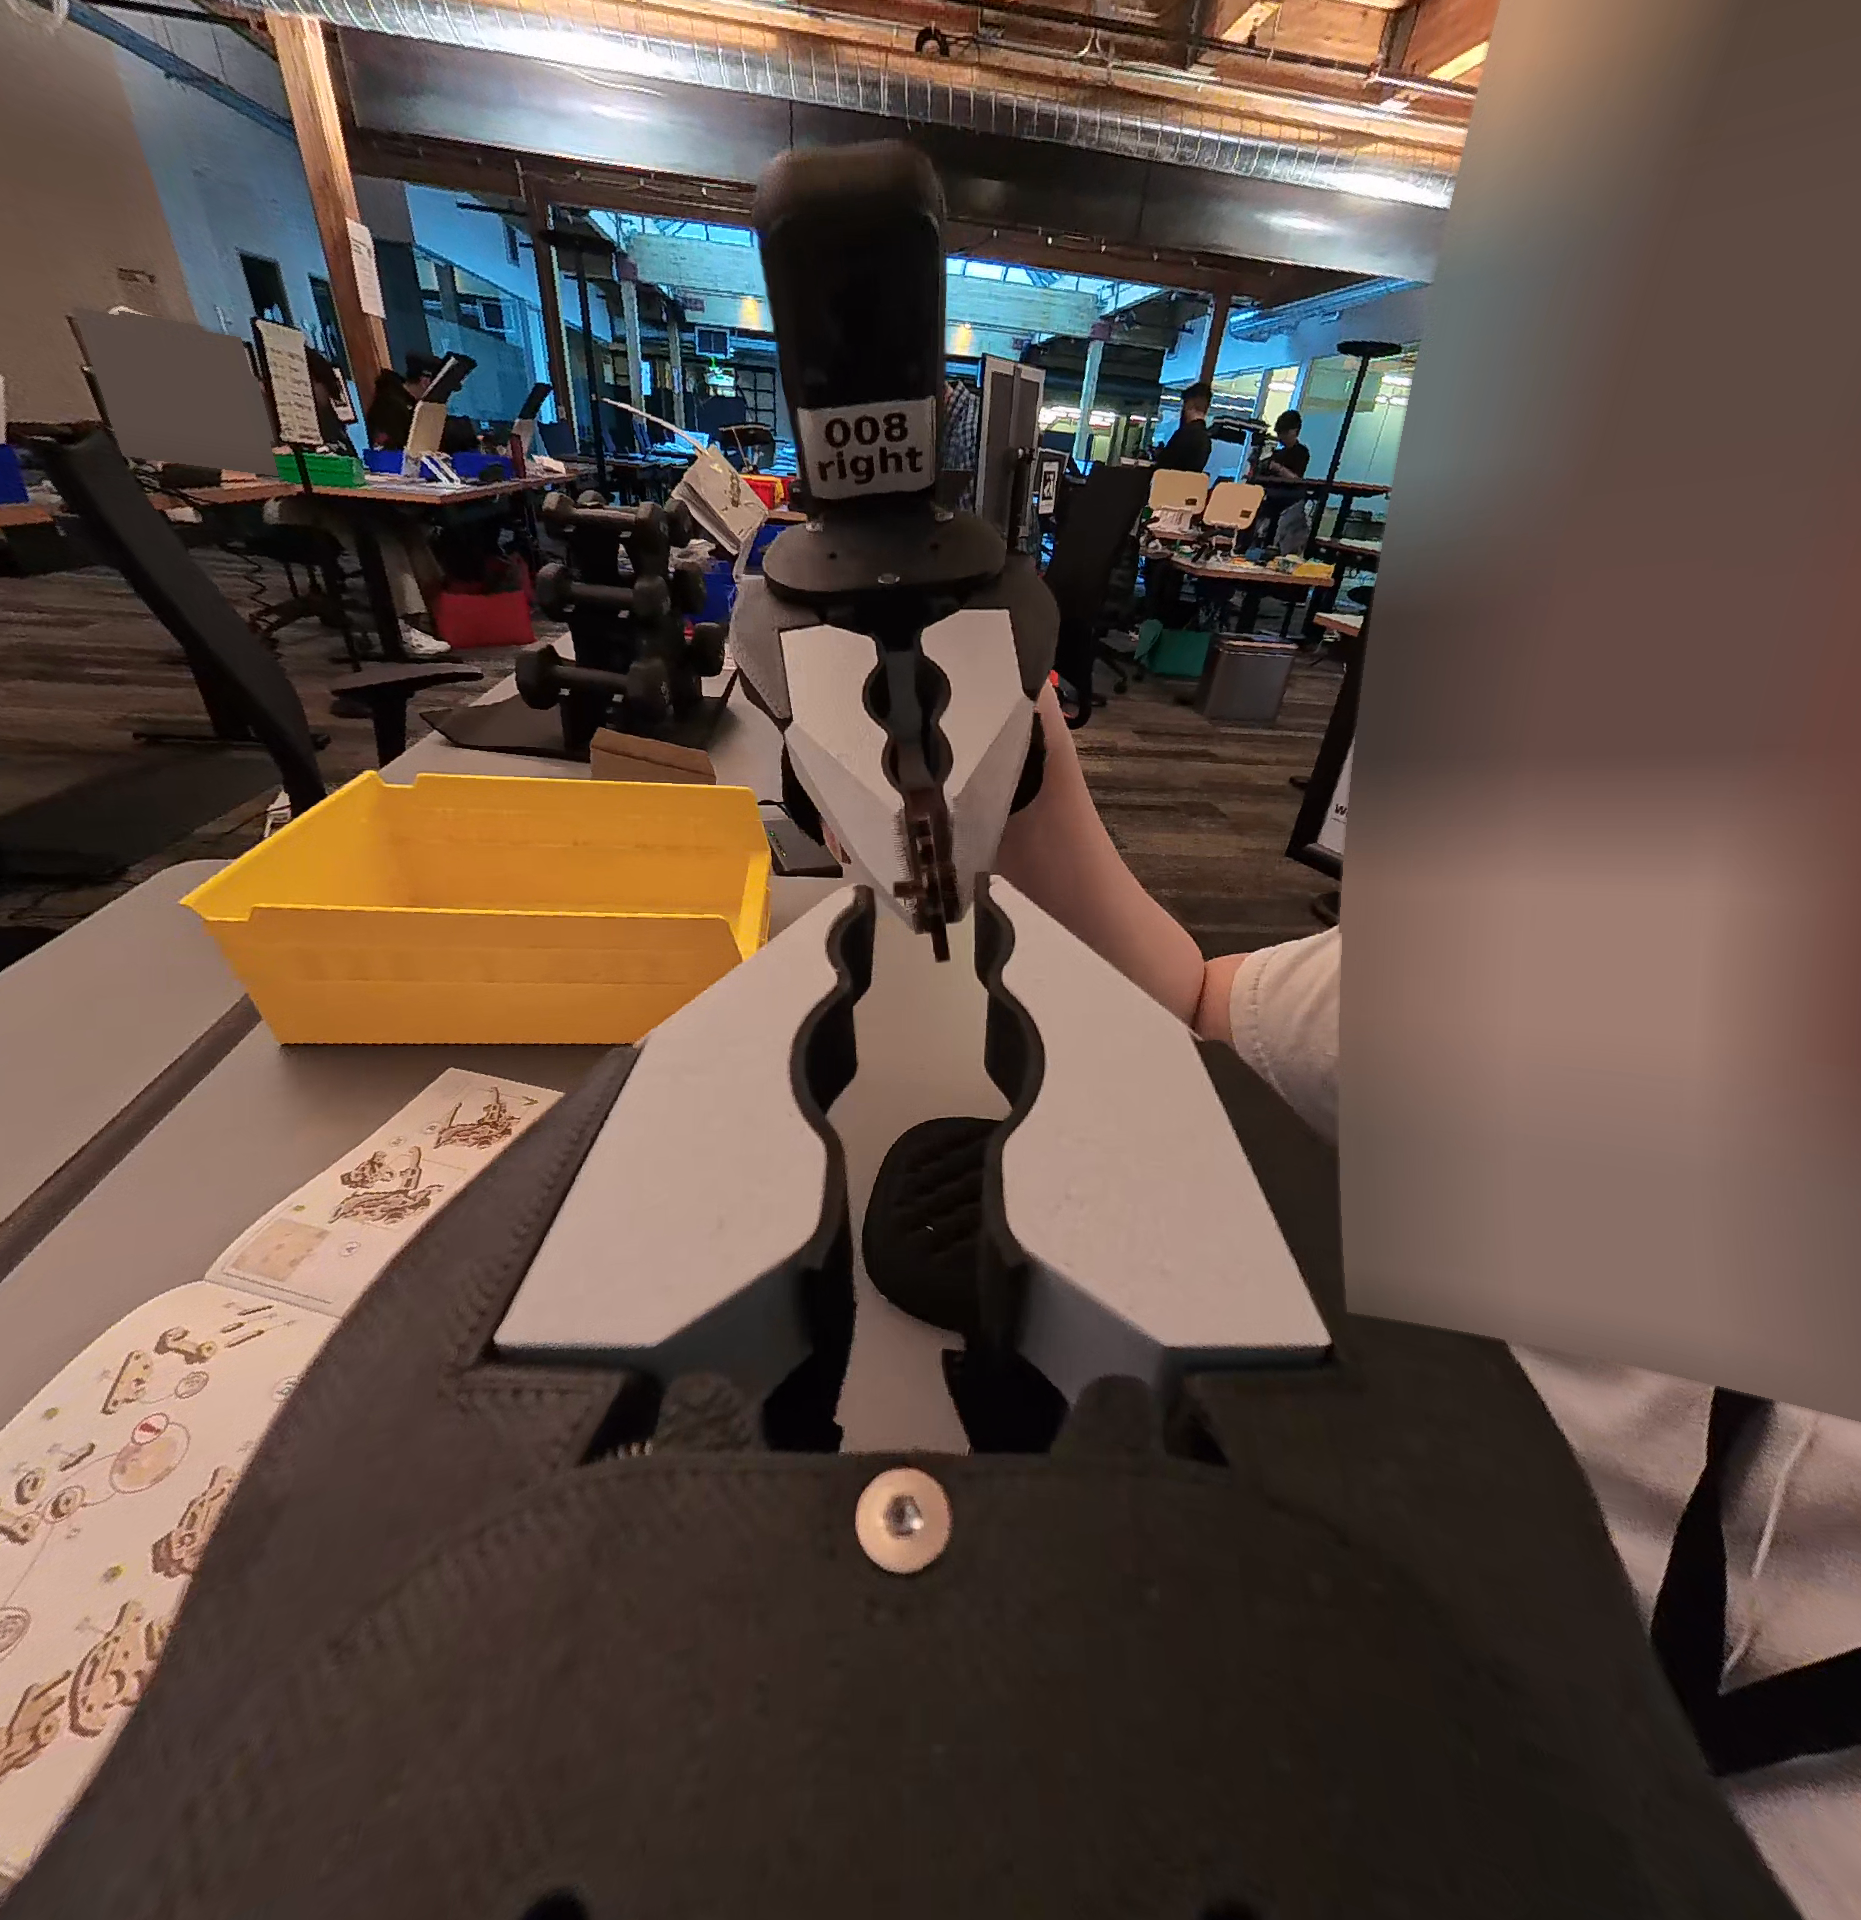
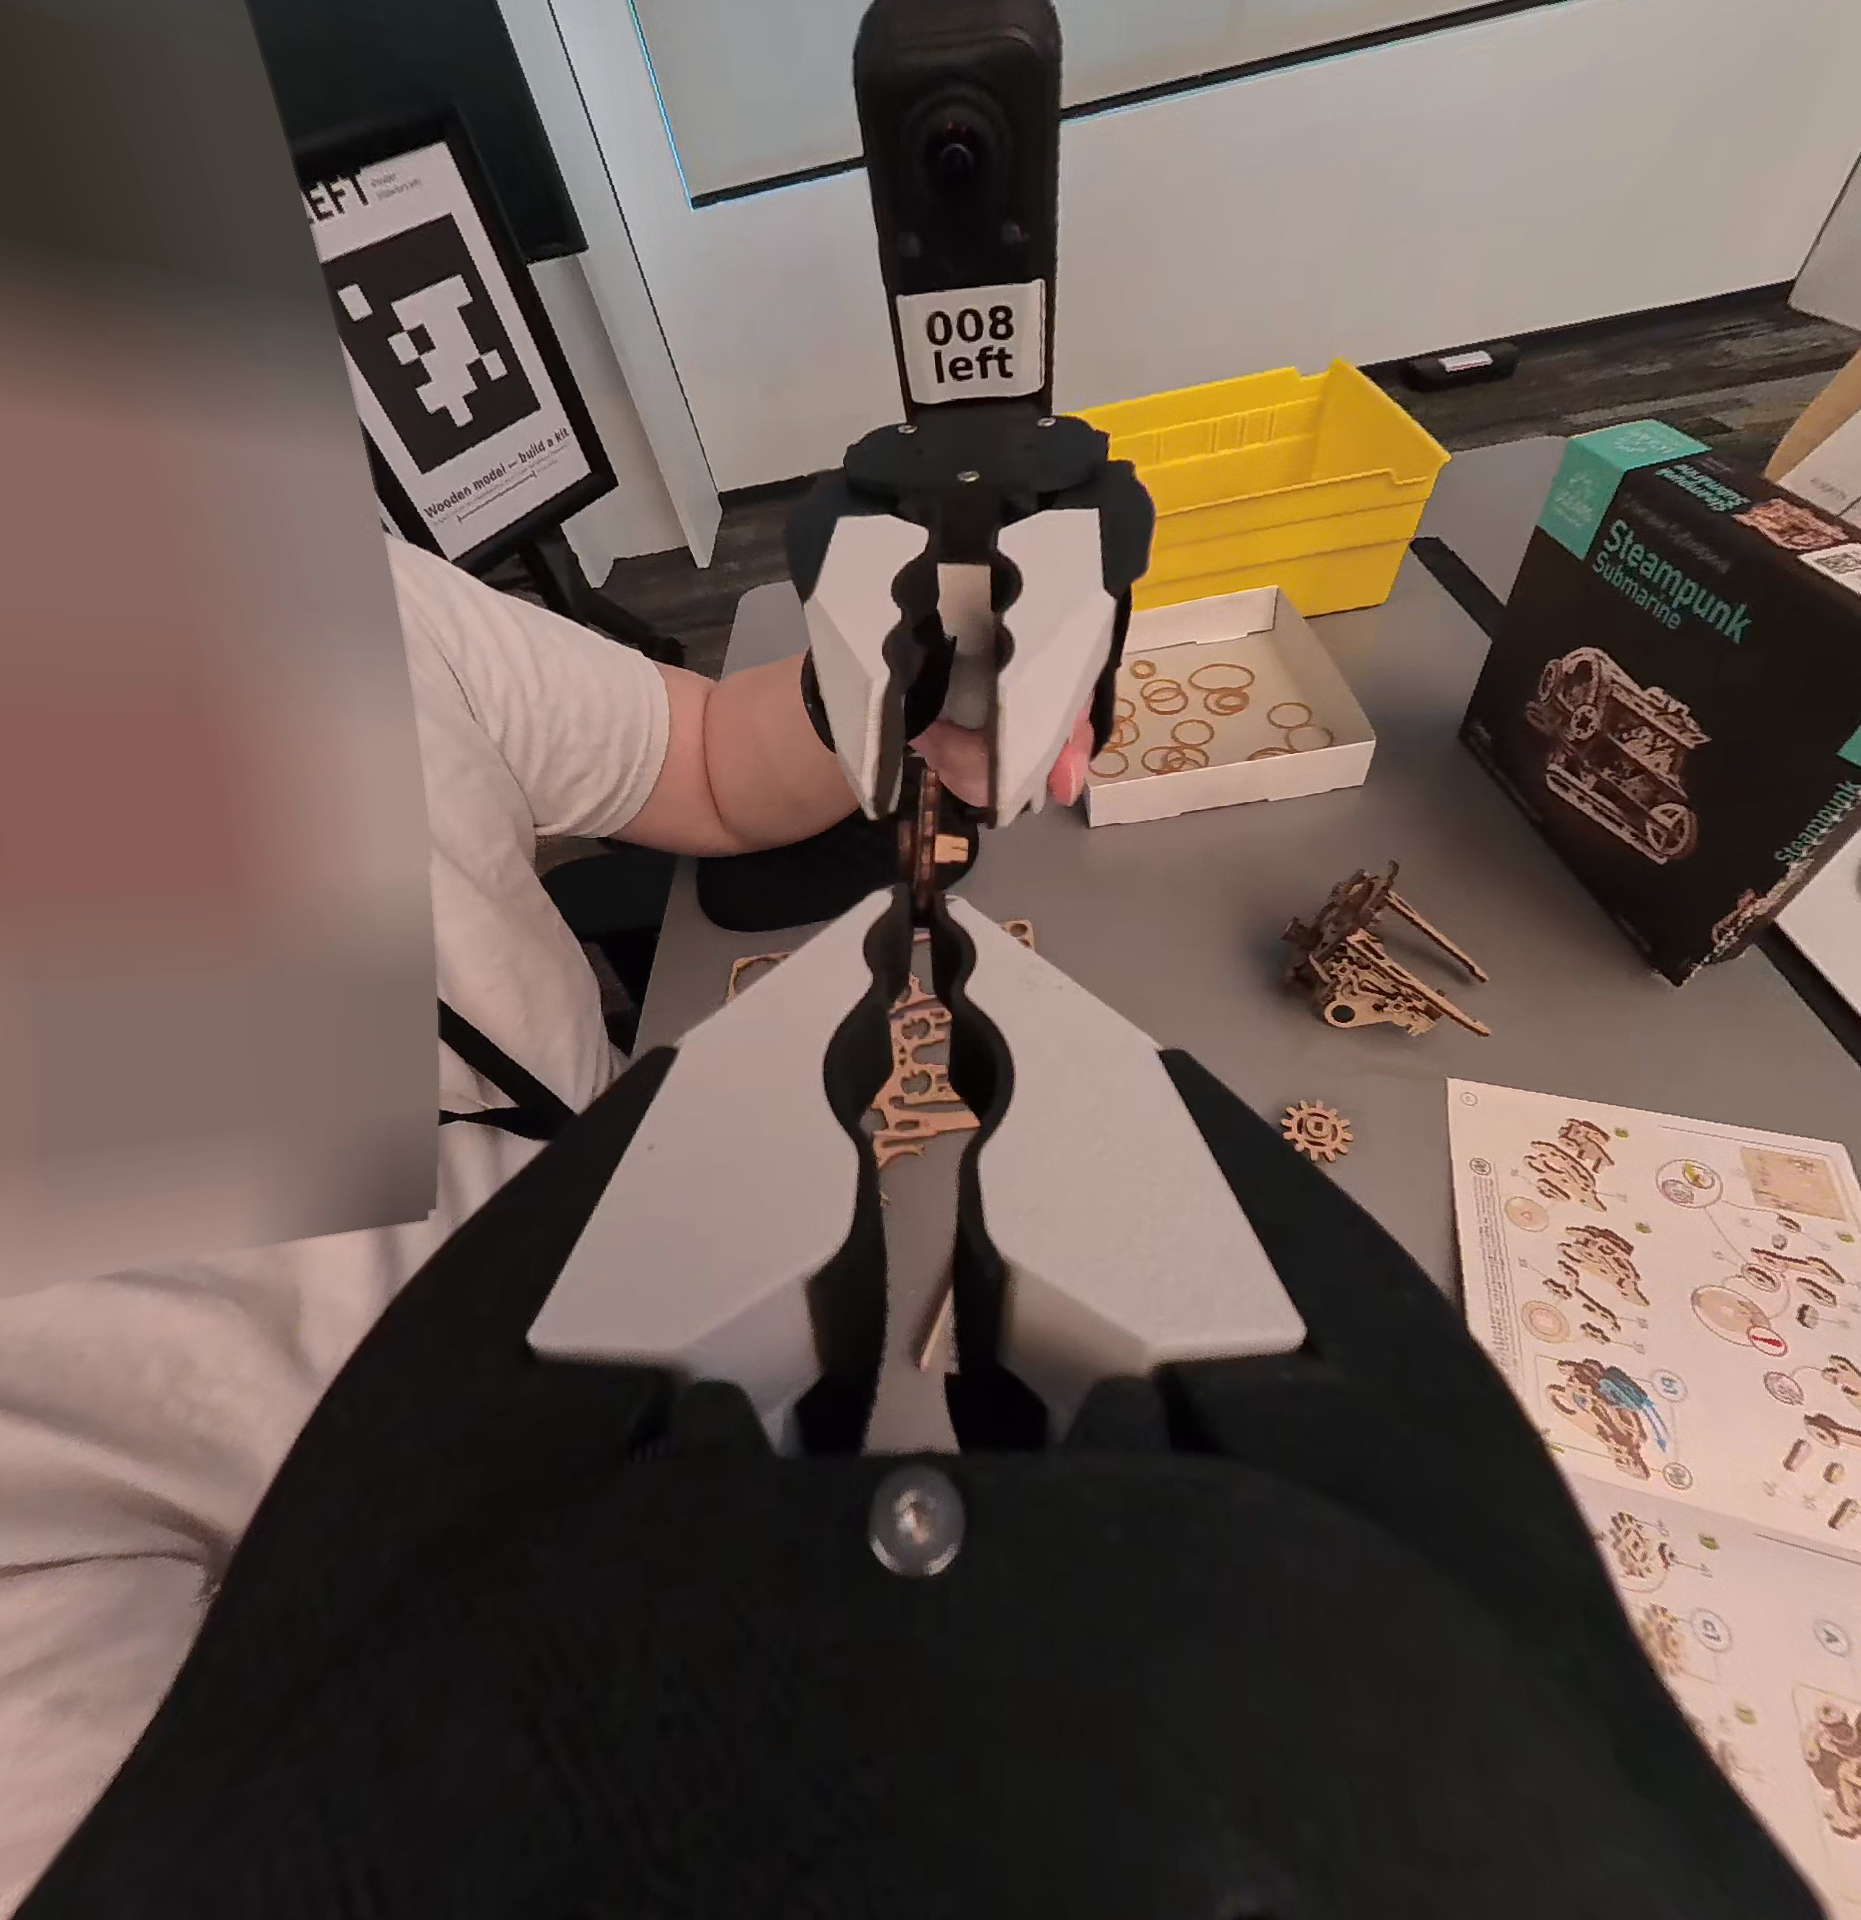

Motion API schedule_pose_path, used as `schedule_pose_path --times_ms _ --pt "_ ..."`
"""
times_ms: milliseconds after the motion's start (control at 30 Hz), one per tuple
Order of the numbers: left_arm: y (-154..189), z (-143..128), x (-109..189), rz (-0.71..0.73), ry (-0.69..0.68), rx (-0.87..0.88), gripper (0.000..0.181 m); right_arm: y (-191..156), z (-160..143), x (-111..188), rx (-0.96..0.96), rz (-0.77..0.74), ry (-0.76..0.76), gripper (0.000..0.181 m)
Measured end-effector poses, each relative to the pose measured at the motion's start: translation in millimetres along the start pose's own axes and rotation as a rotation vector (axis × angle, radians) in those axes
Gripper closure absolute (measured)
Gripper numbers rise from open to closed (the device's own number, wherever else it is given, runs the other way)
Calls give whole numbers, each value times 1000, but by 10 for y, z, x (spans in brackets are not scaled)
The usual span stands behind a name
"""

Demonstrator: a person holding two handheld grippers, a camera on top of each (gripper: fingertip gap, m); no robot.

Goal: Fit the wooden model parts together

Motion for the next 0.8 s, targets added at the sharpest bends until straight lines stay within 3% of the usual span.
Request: schedule_pose_path --times_ms 33,333,400,800 --pt "-1 -7 -6 -2 -3 0 164 -1 -3 -6 8 -7 -6 181" --pt "5 -47 -35 -16 -18 -40 177 -11 0 -22 73 -45 -13 181" --pt "13 -41 -36 -7 0 -66 163 -25 -5 -27 87 -42 -25 181" --pt "95 -34 -43 -8 -42 -224 172 -118 -1 -64 189 -43 -44 181"
Point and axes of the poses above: each gripper's, where its closed fingertips meet, x back along the fingers, z out of its top, y = z × x across the jaws, the point moved 8 cm from there along x, back along the fingers, and after that the axes turned 8 degrees about -z, right-handed, at the moved point
